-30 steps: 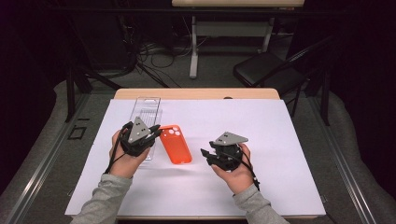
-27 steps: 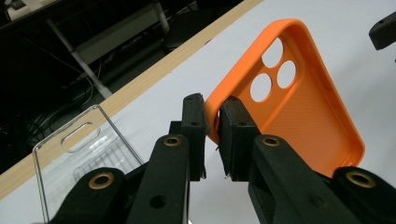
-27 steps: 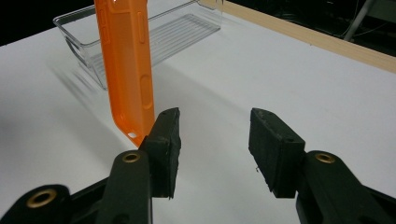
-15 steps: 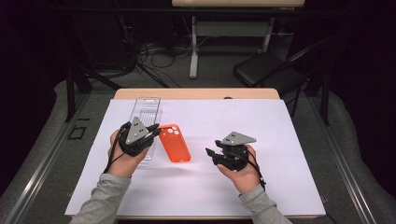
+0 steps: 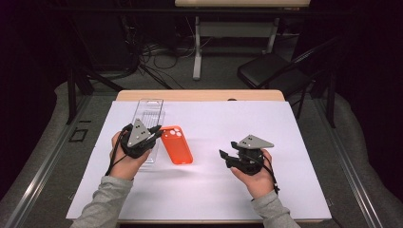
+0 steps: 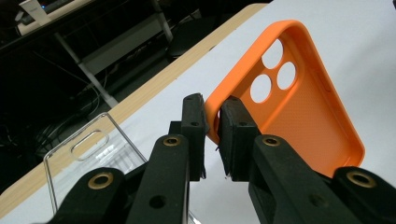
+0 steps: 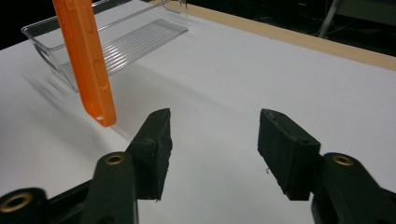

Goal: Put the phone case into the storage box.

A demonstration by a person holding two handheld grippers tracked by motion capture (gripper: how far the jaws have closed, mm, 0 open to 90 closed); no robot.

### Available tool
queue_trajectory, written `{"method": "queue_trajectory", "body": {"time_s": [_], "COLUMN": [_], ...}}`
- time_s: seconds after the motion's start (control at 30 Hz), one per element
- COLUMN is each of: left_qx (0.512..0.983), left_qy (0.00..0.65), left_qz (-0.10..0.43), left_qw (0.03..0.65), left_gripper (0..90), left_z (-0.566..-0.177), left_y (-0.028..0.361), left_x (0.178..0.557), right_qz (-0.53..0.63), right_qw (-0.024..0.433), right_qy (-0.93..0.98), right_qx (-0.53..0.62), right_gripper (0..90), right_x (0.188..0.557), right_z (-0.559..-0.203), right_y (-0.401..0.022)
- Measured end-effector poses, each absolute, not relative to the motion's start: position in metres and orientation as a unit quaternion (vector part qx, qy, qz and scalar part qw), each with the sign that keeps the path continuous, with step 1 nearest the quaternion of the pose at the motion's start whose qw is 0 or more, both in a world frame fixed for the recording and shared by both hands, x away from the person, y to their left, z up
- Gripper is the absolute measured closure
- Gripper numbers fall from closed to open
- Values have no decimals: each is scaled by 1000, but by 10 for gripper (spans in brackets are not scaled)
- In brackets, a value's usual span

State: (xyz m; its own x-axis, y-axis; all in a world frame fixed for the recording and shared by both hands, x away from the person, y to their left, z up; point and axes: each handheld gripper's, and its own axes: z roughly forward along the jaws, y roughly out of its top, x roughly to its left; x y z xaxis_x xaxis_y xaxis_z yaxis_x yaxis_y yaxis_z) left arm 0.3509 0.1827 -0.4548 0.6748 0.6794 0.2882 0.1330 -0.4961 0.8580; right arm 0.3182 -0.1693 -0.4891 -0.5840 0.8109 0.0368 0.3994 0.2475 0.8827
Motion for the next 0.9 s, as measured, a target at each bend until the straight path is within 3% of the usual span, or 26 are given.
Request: {"method": "queue_trajectory", "body": {"time_s": [0.13, 0.9], "left_qx": [805, 799], "left_qy": [254, 256], "left_qz": [316, 319], "left_qw": [434, 441], "left_gripper": [809, 809], "left_z": [-455, -456], "left_y": [184, 185], "left_x": [351, 358], "right_qz": [462, 472], "right_qw": [241, 245], "right_qy": [751, 724], "right_qx": [406, 440], "right_gripper": [377, 193], "right_x": [317, 313], "right_z": [-491, -503], "right_y": [-176, -211]}}
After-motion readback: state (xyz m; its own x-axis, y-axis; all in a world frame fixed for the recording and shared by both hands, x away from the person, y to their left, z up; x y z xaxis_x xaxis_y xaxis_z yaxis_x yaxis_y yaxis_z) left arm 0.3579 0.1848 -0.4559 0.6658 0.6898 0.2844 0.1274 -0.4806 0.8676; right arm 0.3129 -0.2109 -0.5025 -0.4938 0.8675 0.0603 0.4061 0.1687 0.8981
